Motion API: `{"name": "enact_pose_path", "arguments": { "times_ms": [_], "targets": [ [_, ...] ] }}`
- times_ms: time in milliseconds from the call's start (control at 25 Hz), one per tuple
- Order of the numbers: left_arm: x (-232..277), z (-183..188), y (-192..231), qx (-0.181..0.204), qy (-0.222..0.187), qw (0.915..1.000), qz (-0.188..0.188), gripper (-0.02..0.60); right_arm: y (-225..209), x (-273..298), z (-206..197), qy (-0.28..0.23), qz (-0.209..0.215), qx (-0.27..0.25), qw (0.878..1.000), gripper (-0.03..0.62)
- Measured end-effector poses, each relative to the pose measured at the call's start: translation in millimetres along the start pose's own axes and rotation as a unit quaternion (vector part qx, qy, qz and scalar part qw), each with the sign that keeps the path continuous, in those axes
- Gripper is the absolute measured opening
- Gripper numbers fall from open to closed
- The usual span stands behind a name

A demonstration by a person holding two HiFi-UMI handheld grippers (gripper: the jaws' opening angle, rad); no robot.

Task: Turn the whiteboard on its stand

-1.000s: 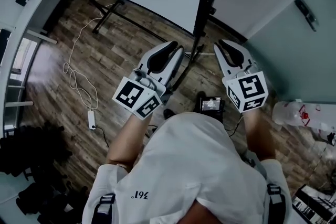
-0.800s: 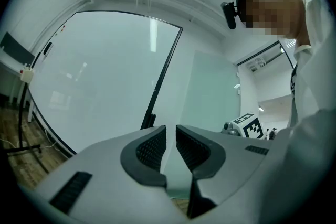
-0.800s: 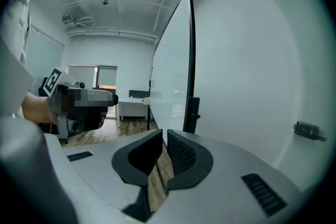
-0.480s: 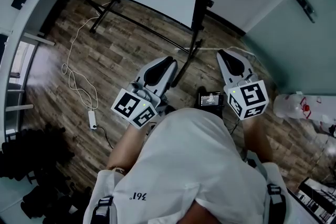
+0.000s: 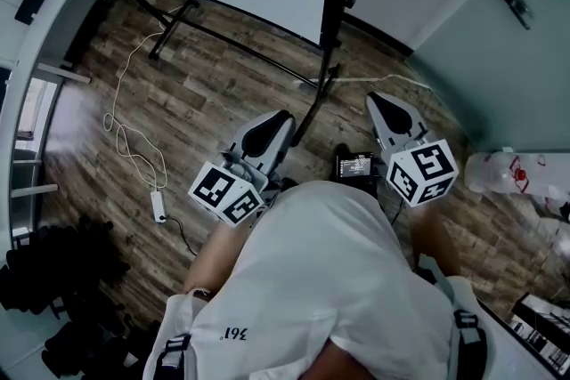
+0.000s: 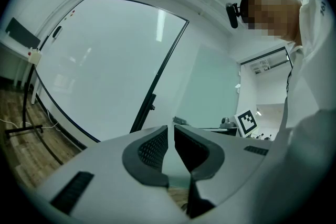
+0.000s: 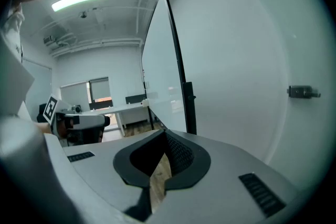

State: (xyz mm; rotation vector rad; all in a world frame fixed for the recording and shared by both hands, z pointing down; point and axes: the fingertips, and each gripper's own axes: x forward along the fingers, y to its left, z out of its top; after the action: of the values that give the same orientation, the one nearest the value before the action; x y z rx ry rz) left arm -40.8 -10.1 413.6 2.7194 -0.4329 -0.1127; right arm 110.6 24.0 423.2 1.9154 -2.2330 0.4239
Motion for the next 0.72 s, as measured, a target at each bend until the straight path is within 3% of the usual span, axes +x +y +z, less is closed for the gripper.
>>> {"name": "enact_pose_path", "arguments": {
  "times_ms": [120, 720],
  "targets": [
    [-3.1, -3.9, -2.0, -0.006, 0.003, 1.0, -0.002, 0.043, 0.7, -2.0, -1.2, -0.003, 0.002, 0.016, 1.0, 0.026],
    [-8.1, -9.5, -2.3, -0.02, 0.018, 0.9996, -0.007, 0.025, 6.0, -7.5, -1.4, 0.003, -0.015, -0.03, 0.999, 0.025]
  ]
}}
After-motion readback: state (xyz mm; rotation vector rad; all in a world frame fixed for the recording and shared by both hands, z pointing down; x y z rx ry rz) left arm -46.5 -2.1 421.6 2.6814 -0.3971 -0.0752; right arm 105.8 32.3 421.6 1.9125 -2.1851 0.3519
